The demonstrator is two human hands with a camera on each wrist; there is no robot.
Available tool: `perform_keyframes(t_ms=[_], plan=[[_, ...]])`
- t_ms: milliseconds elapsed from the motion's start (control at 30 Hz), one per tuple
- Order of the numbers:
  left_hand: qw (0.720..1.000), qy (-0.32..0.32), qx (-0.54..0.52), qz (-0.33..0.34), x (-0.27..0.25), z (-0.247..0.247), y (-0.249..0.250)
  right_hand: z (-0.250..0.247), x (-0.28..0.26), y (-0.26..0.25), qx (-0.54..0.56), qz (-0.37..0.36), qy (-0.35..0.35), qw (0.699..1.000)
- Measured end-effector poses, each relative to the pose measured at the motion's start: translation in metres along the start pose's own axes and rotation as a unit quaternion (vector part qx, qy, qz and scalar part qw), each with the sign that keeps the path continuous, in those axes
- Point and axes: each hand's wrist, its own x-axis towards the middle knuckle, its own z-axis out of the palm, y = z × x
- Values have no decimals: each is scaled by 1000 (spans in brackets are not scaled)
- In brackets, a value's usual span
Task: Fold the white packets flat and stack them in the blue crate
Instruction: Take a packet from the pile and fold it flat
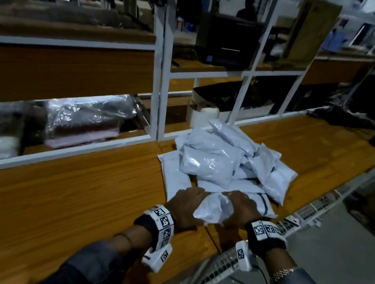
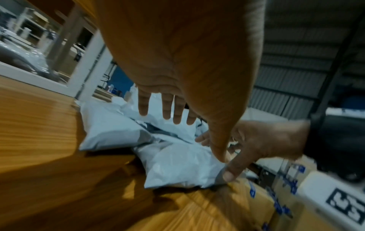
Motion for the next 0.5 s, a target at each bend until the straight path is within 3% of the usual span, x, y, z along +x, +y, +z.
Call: perform_keyframes(t_ms=[133, 267, 500], plan=[[998, 40, 50, 10, 19, 19, -3, 7, 24, 9, -74, -15, -34, 997], [995, 1, 102, 12, 25, 44, -12, 9, 30, 4, -127, -53, -29, 990], [998, 16, 54, 17, 31, 48, -19, 8, 21, -2, -90, -82, 21, 992]])
